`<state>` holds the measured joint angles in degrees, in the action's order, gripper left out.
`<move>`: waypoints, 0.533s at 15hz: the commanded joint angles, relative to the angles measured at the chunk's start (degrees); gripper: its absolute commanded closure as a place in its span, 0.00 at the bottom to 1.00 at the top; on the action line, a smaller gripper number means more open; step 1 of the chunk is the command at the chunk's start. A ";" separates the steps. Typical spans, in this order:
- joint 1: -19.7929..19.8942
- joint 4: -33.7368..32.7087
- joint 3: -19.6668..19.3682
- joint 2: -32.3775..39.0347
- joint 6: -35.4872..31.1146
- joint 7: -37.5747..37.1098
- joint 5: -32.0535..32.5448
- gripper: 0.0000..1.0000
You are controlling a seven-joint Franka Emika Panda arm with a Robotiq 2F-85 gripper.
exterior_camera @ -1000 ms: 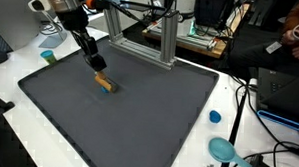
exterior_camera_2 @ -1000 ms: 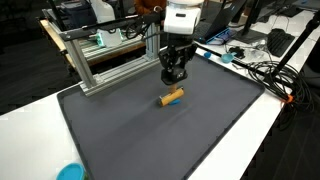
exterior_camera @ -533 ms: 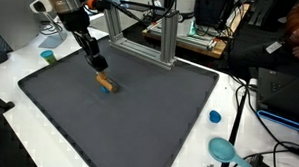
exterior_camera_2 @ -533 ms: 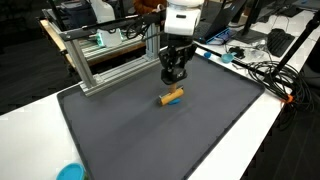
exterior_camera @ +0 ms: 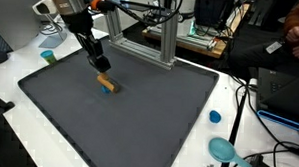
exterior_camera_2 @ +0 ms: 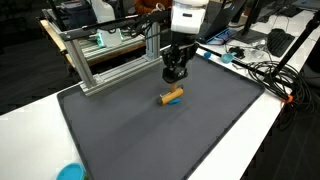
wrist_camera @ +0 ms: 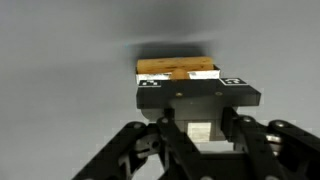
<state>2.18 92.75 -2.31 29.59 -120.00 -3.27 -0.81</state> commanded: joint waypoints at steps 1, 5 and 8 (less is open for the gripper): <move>0.09 0.79 0.97 2.03 -2.50 1.18 -1.05 0.79; 0.02 -0.94 1.09 2.84 -2.89 2.11 -0.87 0.79; 0.17 -1.20 1.16 2.90 -3.53 2.58 -1.10 0.79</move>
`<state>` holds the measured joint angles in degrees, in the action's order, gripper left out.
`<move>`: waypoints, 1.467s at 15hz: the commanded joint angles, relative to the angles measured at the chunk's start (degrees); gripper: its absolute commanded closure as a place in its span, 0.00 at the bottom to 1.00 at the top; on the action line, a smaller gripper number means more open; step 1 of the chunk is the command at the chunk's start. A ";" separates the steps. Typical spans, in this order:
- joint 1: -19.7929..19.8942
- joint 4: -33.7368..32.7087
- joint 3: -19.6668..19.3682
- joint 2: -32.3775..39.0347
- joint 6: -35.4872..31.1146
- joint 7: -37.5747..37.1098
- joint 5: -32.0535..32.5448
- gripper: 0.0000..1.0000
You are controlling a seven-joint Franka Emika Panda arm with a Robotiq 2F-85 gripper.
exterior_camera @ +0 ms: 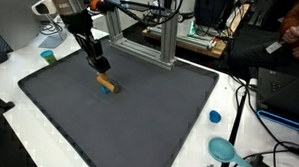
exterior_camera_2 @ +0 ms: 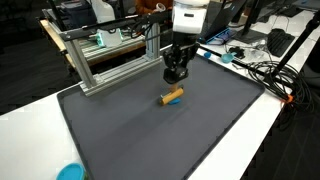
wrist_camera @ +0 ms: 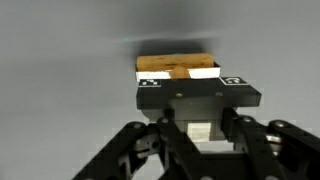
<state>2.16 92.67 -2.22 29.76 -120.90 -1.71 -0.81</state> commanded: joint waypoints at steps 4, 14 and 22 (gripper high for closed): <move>0.26 -0.80 1.22 2.31 -4.84 1.04 -1.52 0.79; 0.35 -0.60 1.39 2.25 -7.89 0.74 -1.93 0.79; 0.39 -2.01 1.26 3.23 -2.97 -0.14 -2.14 0.79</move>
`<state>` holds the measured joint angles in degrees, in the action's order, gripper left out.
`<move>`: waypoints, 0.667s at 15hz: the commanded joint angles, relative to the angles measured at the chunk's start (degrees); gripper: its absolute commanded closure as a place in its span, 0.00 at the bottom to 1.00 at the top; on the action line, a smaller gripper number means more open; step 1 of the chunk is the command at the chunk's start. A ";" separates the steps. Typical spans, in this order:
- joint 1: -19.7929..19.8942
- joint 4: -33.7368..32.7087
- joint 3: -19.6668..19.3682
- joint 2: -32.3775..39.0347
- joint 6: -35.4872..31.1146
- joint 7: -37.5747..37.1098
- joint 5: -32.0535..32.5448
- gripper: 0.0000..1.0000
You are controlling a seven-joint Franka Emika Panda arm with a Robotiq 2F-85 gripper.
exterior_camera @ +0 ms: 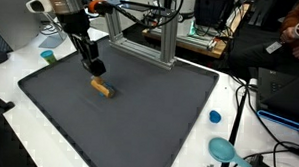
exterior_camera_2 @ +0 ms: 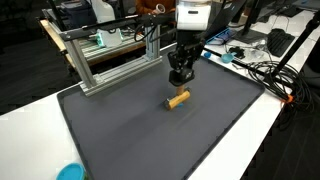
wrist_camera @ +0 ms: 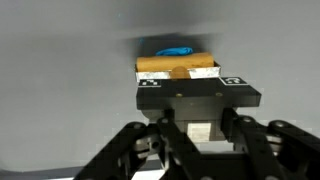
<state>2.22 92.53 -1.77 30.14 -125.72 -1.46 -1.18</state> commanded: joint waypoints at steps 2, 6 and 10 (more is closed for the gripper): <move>0.12 -2.39 -0.03 3.03 1.92 -2.26 -1.06 0.79; -0.07 -3.00 -1.66 3.15 1.30 -7.76 -0.23 0.79; -1.04 -3.19 -2.68 3.69 0.62 -11.93 1.37 0.79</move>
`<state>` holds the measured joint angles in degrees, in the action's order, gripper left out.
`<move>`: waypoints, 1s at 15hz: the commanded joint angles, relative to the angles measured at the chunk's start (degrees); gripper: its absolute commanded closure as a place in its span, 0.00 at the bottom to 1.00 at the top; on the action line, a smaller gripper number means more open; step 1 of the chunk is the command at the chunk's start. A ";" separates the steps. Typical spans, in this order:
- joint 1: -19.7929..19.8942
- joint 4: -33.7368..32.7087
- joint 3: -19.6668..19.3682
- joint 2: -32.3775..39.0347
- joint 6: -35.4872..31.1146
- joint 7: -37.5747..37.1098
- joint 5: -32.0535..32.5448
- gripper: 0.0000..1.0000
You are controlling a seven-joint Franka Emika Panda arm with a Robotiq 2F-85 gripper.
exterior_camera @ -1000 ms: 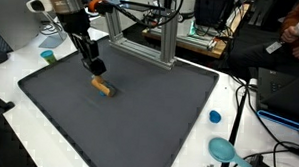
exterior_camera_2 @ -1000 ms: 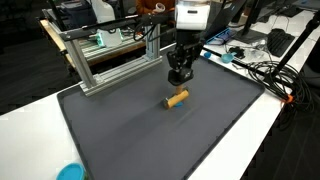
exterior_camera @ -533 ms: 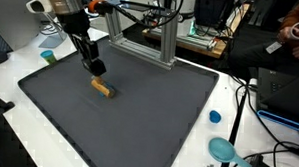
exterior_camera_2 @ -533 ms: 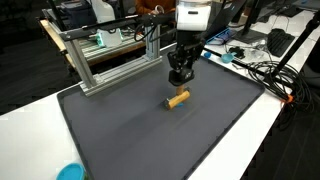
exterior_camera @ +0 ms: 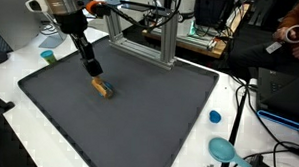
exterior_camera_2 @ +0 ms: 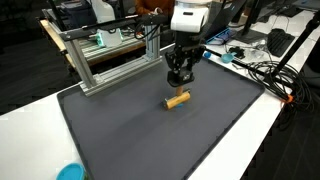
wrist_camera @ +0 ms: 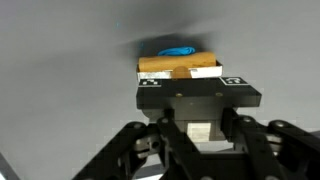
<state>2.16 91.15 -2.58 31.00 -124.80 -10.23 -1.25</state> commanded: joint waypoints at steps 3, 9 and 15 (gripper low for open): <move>-2.22 -2.02 -3.38 3.08 -0.76 -7.42 3.26 0.79; -4.73 -2.84 -5.93 3.88 -0.35 -15.03 6.25 0.79; -5.73 -4.20 -7.31 4.72 0.25 -20.45 6.90 0.79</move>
<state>-2.89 88.96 -7.37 32.85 -124.88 -27.48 2.56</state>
